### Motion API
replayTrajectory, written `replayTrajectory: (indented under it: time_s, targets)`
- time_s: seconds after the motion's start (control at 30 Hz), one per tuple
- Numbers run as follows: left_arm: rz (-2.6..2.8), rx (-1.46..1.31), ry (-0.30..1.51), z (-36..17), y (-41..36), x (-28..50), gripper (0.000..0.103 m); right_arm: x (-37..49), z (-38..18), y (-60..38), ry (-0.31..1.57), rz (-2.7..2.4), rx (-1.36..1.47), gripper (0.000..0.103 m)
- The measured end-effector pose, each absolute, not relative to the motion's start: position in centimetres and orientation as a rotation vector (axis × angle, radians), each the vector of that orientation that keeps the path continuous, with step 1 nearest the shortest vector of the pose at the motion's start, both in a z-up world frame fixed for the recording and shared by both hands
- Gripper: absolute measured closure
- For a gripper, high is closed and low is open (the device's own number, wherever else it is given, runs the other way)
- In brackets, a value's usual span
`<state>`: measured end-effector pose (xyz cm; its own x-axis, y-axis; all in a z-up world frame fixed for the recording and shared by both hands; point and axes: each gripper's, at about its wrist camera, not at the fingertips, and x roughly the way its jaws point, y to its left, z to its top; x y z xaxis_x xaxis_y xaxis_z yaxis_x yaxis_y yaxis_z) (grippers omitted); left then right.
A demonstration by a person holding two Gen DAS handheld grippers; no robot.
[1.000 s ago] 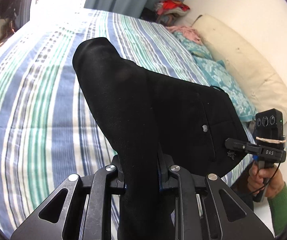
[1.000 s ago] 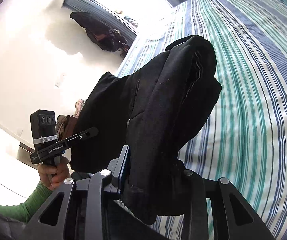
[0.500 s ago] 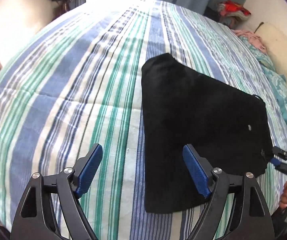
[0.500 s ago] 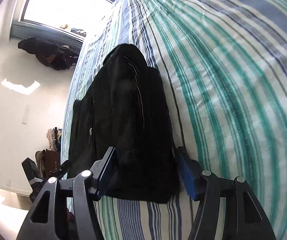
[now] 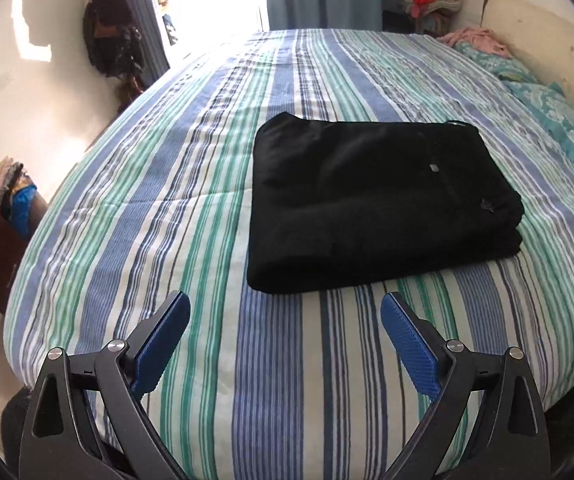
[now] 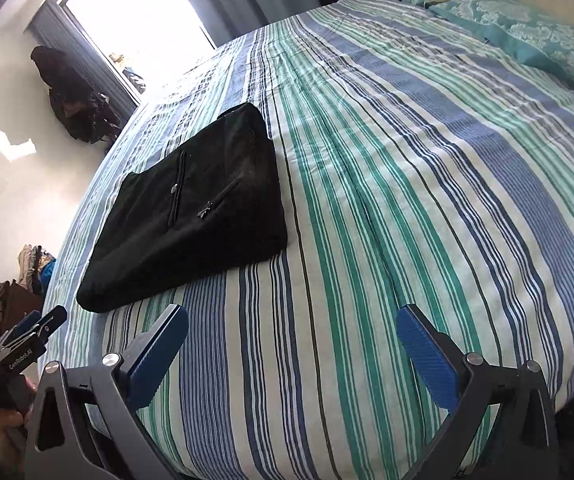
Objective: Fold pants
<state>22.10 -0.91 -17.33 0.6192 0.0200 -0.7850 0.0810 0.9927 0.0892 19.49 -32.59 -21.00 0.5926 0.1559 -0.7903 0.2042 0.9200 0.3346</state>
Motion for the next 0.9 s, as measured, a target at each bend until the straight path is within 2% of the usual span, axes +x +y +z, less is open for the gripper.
replayTrajectory:
  time_s: [0.47,0.6,0.73,0.9]
  targets:
    - [-0.007,0.065,0.854,-15.6,0.7,18.6,0.003,14.2,-18.0,-25.8,0.806,-0.210,0.054,0.000]
    - [-0.013,0.037,0.848,-15.8,1.8,17.8,0.003,13.1,-17.4,-25.3,0.776,-0.240,0.025,0.000]
    - [-0.001,-0.018,0.763,-15.1,2.5,16.2,0.003,12.8,-16.0,-24.8,0.778,-0.242,0.035,0.000]
    - [0.117,0.102,0.700,-14.1,1.5,14.7,0.003,12.3,-14.5,-23.2,0.775,-0.228,0.007,0.000]
